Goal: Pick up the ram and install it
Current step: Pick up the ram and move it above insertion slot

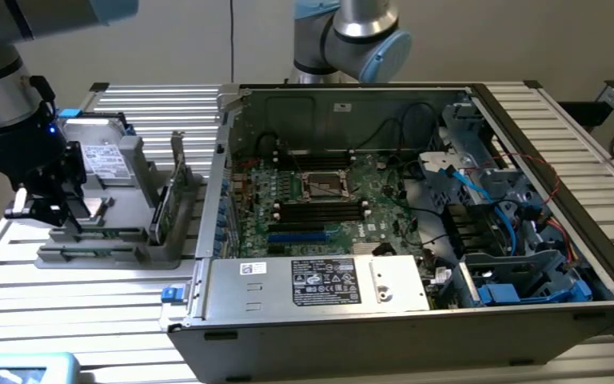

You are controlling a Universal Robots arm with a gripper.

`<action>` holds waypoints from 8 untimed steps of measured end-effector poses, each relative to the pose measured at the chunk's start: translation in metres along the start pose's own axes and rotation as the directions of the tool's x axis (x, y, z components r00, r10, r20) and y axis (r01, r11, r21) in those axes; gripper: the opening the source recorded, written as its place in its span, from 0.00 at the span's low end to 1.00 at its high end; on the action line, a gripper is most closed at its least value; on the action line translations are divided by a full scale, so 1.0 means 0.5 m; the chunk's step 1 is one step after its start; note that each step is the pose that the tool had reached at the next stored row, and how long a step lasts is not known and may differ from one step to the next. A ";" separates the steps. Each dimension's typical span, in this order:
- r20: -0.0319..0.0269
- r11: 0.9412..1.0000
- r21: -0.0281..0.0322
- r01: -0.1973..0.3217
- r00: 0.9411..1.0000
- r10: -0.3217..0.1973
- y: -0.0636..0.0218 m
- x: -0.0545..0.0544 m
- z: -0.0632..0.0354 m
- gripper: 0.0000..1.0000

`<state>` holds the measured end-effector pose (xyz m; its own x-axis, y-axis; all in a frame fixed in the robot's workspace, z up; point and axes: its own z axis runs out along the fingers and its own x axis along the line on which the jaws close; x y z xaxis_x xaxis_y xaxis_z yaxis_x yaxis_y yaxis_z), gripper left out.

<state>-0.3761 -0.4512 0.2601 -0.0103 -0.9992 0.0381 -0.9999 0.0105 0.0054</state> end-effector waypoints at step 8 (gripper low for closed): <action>0.000 1.000 0.008 0.000 1.000 0.000 -0.002 0.003 0.026 0.36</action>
<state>-0.3753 -0.4533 0.2473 -0.0107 -0.9992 0.0384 -0.9999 0.0106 -0.0028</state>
